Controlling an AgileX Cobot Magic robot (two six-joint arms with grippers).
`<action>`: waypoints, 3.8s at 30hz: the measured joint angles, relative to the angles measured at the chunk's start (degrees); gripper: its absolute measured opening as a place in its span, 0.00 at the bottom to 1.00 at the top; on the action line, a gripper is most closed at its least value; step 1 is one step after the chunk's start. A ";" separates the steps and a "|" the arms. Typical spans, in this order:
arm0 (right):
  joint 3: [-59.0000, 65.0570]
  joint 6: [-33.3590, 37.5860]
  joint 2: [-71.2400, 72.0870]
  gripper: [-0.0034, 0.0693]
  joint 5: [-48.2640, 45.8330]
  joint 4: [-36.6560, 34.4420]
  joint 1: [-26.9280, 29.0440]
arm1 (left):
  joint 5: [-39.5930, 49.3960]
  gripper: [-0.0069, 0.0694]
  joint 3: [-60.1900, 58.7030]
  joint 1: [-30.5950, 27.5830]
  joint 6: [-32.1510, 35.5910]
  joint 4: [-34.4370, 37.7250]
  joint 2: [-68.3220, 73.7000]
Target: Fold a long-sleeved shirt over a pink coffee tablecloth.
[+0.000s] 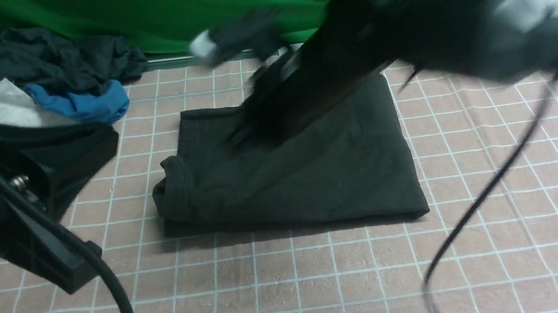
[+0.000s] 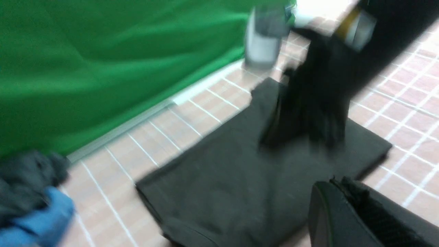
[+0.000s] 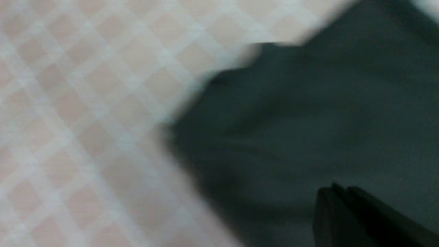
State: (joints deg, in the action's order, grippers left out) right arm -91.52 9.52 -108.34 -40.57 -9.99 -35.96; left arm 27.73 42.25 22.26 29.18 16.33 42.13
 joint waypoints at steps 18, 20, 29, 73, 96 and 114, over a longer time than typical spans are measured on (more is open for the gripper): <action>7.40 -9.12 -8.51 0.08 16.23 8.37 16.94 | -9.02 0.11 7.17 -5.49 -5.75 1.42 49.51; 7.05 -9.12 -9.55 0.08 16.90 8.37 16.94 | -8.62 0.11 7.78 -6.42 -5.82 1.42 51.72; 1.64 -7.37 -14.51 0.08 15.20 8.37 17.10 | -8.43 0.11 9.53 -8.84 -5.69 -1.88 57.35; 62.42 -15.09 74.88 0.11 7.70 8.42 17.10 | -13.47 0.11 -25.88 -9.01 -5.44 -1.27 -33.77; 81.15 -11.70 95.28 0.07 25.93 9.53 29.87 | -12.07 0.11 -26.61 -9.01 -5.44 -1.46 -33.77; 92.00 -10.19 108.42 0.09 26.45 9.68 34.31 | -12.07 0.11 -26.61 -9.01 -5.33 -1.46 -33.77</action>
State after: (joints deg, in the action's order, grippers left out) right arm 0.48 -0.66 0.08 -14.12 -0.32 -1.64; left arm 15.66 15.63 13.25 23.85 14.87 8.37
